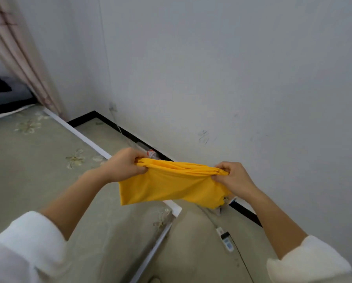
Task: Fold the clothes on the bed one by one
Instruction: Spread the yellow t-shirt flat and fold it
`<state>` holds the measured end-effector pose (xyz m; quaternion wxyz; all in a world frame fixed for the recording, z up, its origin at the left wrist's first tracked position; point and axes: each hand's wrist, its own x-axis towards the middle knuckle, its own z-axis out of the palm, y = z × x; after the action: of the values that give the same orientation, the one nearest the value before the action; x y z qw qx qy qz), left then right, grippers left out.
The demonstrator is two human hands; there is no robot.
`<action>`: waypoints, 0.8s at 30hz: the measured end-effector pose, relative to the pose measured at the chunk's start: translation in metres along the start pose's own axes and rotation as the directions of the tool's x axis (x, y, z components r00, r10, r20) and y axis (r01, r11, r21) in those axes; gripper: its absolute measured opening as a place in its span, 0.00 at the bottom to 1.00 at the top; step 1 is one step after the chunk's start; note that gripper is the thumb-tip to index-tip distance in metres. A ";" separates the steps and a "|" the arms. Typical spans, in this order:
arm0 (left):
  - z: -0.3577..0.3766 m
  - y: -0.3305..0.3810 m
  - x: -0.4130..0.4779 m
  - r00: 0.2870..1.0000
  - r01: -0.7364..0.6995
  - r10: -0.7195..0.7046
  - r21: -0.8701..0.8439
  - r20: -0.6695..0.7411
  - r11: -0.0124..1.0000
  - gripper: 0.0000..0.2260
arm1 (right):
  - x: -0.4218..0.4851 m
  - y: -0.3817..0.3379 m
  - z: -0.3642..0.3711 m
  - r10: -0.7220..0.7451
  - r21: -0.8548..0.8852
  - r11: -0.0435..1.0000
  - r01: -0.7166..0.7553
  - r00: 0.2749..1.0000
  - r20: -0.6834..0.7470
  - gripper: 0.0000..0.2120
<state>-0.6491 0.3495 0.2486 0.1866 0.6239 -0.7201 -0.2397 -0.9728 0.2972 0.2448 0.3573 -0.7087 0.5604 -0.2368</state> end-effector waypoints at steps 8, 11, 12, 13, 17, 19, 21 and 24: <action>-0.017 -0.020 0.137 0.993 0.024 -0.022 0.011 -0.115 1.000 0.10 | 0.153 0.009 -0.037 -0.073 0.051 0.996 0.072 0.997 0.000 0.04; -0.018 -0.030 0.184 0.983 0.046 -0.043 0.012 -0.179 0.999 0.09 | 0.217 0.014 -0.047 -0.167 -0.014 0.986 0.167 0.986 0.001 0.04; -0.018 -0.033 0.199 0.979 0.051 -0.048 0.009 -0.200 0.999 0.09 | 0.239 0.016 -0.050 -0.201 -0.035 0.979 0.202 0.979 0.011 0.03; -0.017 -0.036 0.214 0.973 0.061 -0.057 0.009 -0.223 0.998 0.09 | 0.262 0.019 -0.052 -0.242 -0.061 0.968 0.243 0.970 0.025 0.03; -0.014 -0.051 0.273 0.925 0.153 -0.140 0.007 -0.353 0.988 0.10 | 0.350 0.027 -0.057 -0.420 -0.184 0.885 0.428 0.904 0.081 0.05; -0.013 -0.055 0.298 0.889 0.206 -0.194 -0.018 -0.416 0.978 0.11 | 0.392 0.028 -0.060 -0.575 -0.285 0.760 0.584 0.809 0.123 0.06; -0.011 -0.059 0.319 0.854 0.261 -0.254 -0.049 -0.454 0.964 0.11 | 0.431 0.027 -0.063 -0.703 -0.381 0.591 0.711 0.685 0.189 0.08; -0.010 -0.069 0.345 0.797 0.352 -0.346 -0.085 -0.495 0.932 0.10 | 0.488 0.023 -0.060 -0.764 -0.392 0.479 0.786 0.593 0.256 0.09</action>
<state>-0.6399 0.0002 0.2062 0.3166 0.7873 -0.5204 -0.0950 -0.9051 -0.1898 0.2334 0.0432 -0.9529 0.2110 -0.2137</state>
